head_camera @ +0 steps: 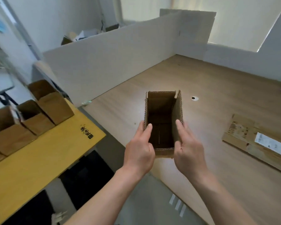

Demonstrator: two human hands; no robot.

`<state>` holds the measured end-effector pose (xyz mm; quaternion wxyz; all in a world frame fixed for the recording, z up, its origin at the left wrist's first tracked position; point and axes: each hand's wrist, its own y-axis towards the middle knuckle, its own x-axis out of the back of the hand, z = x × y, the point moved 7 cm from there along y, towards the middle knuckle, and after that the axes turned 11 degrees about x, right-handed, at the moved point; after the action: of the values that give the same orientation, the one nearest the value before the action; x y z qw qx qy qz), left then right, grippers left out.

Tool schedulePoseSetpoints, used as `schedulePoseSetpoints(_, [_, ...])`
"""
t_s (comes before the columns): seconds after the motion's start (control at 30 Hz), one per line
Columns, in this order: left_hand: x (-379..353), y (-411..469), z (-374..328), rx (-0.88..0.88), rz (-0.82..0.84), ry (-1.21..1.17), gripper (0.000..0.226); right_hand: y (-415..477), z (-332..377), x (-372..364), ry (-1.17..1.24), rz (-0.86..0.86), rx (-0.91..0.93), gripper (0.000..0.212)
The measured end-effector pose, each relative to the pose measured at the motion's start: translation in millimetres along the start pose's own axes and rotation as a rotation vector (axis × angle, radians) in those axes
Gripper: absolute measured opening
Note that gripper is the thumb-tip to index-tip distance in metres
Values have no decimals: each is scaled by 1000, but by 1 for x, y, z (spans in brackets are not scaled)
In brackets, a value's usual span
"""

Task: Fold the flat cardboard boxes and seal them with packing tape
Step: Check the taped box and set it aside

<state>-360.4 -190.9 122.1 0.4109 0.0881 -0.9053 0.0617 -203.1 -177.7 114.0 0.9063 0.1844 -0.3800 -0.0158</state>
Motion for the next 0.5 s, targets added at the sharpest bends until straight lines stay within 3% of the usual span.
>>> schedulePoseSetpoints(0.17, [48,2,39,55,-122,50,58,11,52,-41,29,83,96,61])
schedulePoseSetpoints(0.5, [152,-12,178,237,-276,-4,57,12,178,-161,136,257,221,70])
